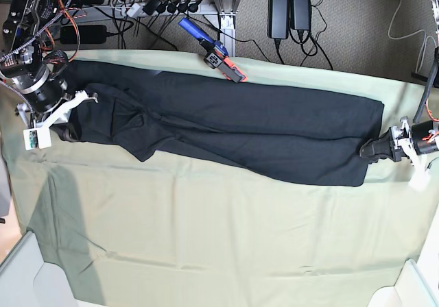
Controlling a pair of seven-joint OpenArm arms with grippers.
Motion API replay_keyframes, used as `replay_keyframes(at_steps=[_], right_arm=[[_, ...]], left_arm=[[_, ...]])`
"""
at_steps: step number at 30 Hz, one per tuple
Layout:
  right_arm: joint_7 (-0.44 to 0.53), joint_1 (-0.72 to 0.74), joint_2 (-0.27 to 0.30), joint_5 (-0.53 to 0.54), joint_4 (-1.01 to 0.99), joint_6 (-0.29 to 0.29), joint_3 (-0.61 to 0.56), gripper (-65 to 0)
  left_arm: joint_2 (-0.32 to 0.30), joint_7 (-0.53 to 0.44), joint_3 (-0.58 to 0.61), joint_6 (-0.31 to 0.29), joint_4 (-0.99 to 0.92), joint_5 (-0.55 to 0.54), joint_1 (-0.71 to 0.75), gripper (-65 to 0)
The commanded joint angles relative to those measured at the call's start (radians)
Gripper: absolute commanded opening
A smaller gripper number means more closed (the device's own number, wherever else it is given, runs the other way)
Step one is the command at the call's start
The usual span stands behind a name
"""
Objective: Fold the T-shirt properly
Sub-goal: 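Drag the sleeve fold toward the collar end with the right gripper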
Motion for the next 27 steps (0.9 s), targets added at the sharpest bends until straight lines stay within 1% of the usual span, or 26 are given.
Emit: replay_keyframes(at_steps=[1, 3, 6, 8, 10, 12, 16, 20, 25, 27], right_arm=[[0.019, 0.002, 0.014, 0.006, -0.018, 0.066, 0.007, -65.0], [0.019, 0.002, 0.018, 0.005, -0.088, 0.066, 0.007, -65.0], [0.019, 0.002, 0.023, 0.014, -0.171, 0.066, 0.007, -65.0], [0.019, 0.002, 0.023, 0.049, -0.2, 0.066, 0.007, -65.0], [0.017, 0.002, 0.022, 0.085, -0.205, 0.066, 0.007, -65.0], [0.018, 0.002, 0.022, 0.105, -0.204, 0.066, 0.007, -65.0], [0.017, 0.003, 0.022, 0.118, -0.204, 0.067, 0.007, -65.0], [0.016, 0.002, 0.022, 0.118, -0.204, 0.067, 0.007, -65.0], [0.01, 0.003, 0.022, 0.122, -0.204, 0.067, 0.007, -65.0], [0.01, 0.003, 0.022, 0.135, -0.204, 0.067, 0.007, -65.0]], left_arm=[[-0.025, -0.024, -0.007, -0.016, 0.014, -0.023, -0.016, -29.7], [-0.024, -0.044, -0.007, -0.016, 0.014, 0.005, -0.012, -26.6], [-0.023, -0.121, -0.007, -0.016, 0.014, 0.106, 0.006, -22.4], [-0.023, -0.189, -0.007, -0.016, 0.014, 0.177, 0.015, -22.4], [-0.019, -0.219, -0.007, -0.016, 0.013, 0.209, 0.015, -22.4], [-0.011, -0.219, -0.007, -0.016, 0.013, 0.212, 0.014, -22.4], [0.018, -0.221, -0.007, -0.016, 0.013, 0.294, 0.015, -22.4], [0.037, -0.22, -0.007, -0.016, 0.013, 0.307, 0.018, -22.4], [0.043, -0.217, -0.007, -0.016, 0.013, 0.308, 0.034, -22.4], [0.051, -0.19, -0.007, -0.016, 0.013, 0.291, 0.045, -22.5]])
